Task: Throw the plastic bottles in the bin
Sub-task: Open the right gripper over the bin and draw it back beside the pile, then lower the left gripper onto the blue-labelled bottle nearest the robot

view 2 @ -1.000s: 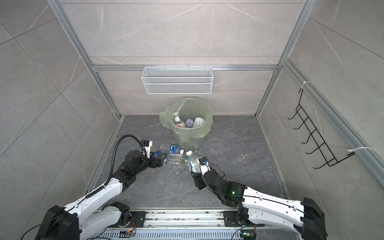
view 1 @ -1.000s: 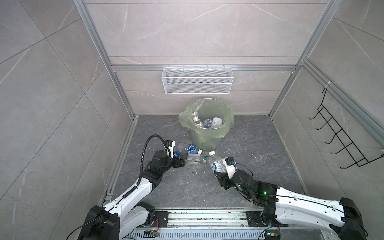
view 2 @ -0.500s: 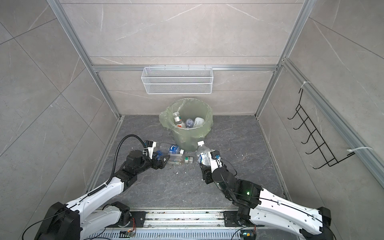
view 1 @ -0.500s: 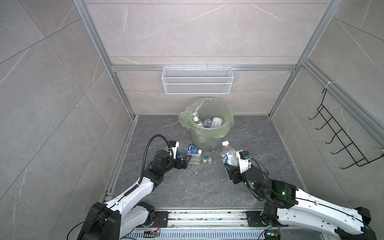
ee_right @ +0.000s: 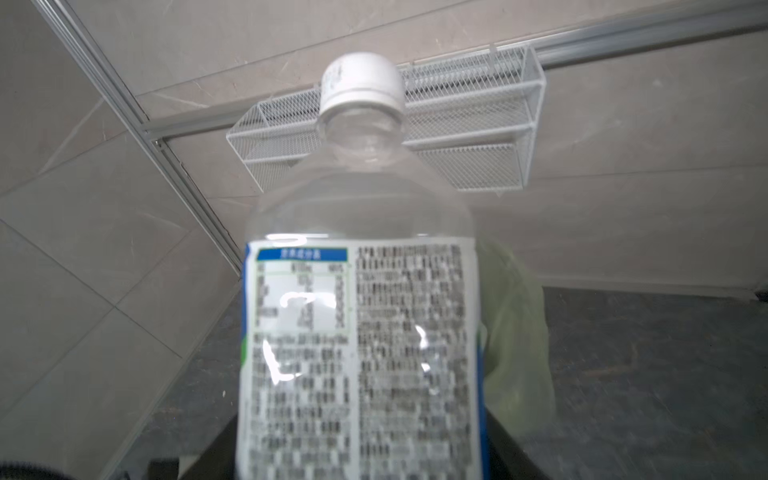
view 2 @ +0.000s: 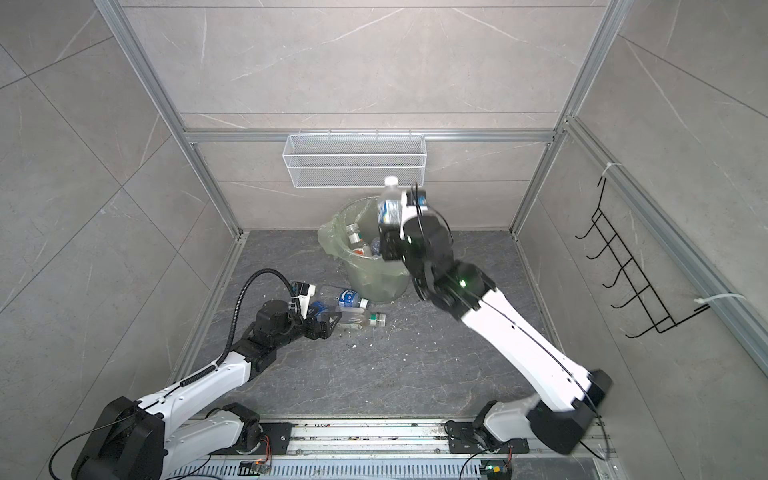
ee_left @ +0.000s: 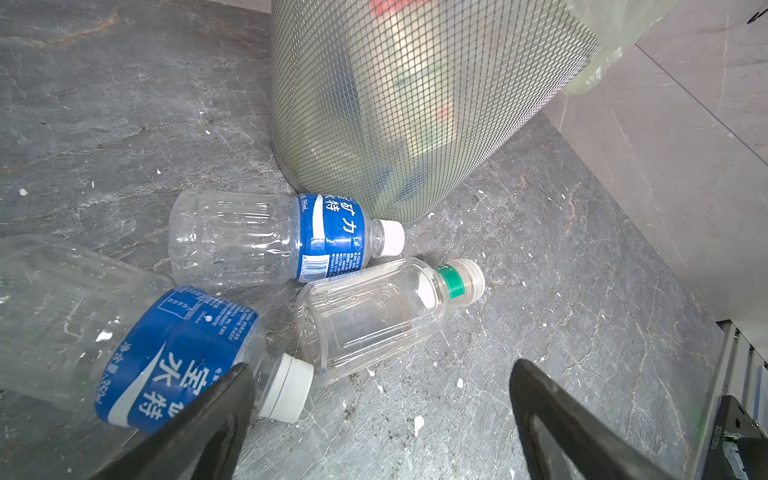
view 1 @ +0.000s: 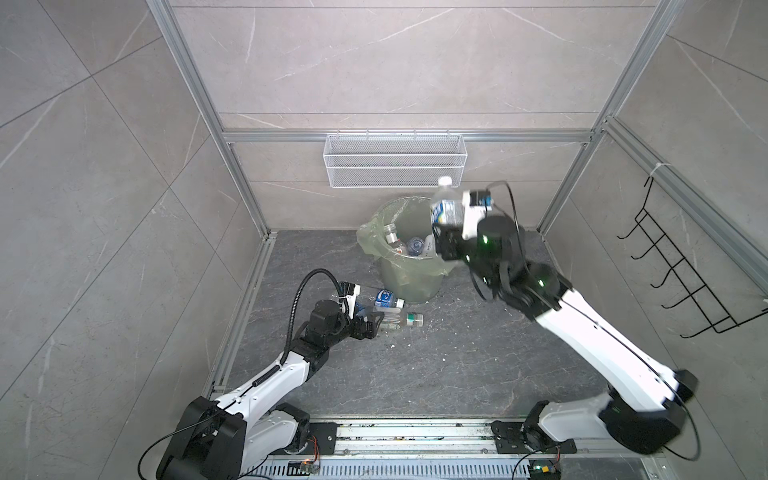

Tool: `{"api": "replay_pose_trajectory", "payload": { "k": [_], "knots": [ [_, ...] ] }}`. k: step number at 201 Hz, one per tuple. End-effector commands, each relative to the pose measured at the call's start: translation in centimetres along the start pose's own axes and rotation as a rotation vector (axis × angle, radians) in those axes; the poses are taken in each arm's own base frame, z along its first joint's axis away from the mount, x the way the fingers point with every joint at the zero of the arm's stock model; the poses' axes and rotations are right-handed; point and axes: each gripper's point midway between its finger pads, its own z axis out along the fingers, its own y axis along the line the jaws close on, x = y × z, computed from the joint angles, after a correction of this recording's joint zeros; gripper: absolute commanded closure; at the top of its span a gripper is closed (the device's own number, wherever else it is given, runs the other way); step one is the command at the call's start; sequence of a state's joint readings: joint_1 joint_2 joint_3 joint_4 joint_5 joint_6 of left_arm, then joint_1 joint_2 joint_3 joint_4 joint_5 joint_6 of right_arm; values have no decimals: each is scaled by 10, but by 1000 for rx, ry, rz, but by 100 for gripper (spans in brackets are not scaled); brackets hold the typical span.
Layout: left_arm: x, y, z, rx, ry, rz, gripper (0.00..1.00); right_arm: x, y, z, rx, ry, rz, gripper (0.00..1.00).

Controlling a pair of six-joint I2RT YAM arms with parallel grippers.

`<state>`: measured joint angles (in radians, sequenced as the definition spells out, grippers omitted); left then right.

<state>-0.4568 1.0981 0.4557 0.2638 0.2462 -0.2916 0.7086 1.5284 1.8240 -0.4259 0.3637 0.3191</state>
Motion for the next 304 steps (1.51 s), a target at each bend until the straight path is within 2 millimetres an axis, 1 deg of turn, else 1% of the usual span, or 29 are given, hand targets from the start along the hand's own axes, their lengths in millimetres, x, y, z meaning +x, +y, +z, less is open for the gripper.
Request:
{"api": "replay_pose_trajectory", "payload": {
  "k": [1, 11, 20, 39, 52, 71, 100, 134, 154, 168, 195, 197, 198, 199, 202, 218, 238, 275, 298, 304],
  "knots": [
    [-18, -10, -2, 32, -50, 48, 2, 9, -4, 52, 30, 129, -17, 2],
    [-18, -10, -4, 25, -51, 51, 2, 3, -16, 60, 86, 137, 3, 1],
    [-20, -9, -6, 21, -57, 53, 2, -1, -21, 61, 106, 127, 15, 1],
    [-21, -8, -7, 10, -64, 54, 2, -9, -22, 50, 90, 69, 42, 1],
    [-22, -8, -7, 9, -64, 55, 2, -6, -22, 41, 56, 36, 56, 1],
    [-21, -6, -5, 2, -60, 48, 2, -2, -23, 30, 36, 39, 53, 1],
    [-20, -4, -4, -11, -55, 41, 2, 14, -29, 16, 33, 77, 29, 1],
    [-20, 1, -4, -40, -55, 35, 1, 33, -45, -2, 63, 101, 2, 1],
    [-21, 5, -5, -61, -61, 30, 0, 48, -54, -13, 75, 121, -5, 1],
    [-21, 8, -6, -79, -64, 25, 0, 61, -59, -21, 75, 136, -7, 1],
    [-23, 14, -9, -117, -76, 16, 0, 99, -71, -35, 68, 179, -13, 1],
    [-23, 14, -9, -121, -76, 14, 0, 98, -71, -37, 65, 173, -10, 1],
    [-24, 15, -10, -123, -78, 13, 0, 104, -73, -37, 68, 184, -13, 1],
    [-23, 15, -9, -124, -76, 12, 0, 103, -72, -37, 64, 180, -11, 1],
    [-23, 16, -10, -133, -77, 9, 0, 107, -74, -39, 62, 184, -11, 1],
    [-24, 25, -12, -183, -84, -13, 0, 134, -83, -46, 65, 217, -13, 1],
    [-24, 36, -15, -249, -93, -40, 0, 168, -93, -50, 77, 271, -24, 1],
    [-20, 47, -14, -309, -73, -65, 0, 229, -113, -58, 99, 348, -35, 1],
    [-17, 53, -12, -337, -65, -81, 0, 261, -121, -59, 97, 379, -34, 0],
    [-17, 54, -12, -345, -64, -86, 0, 267, -123, -59, 98, 381, -32, 1]
  ]
}}
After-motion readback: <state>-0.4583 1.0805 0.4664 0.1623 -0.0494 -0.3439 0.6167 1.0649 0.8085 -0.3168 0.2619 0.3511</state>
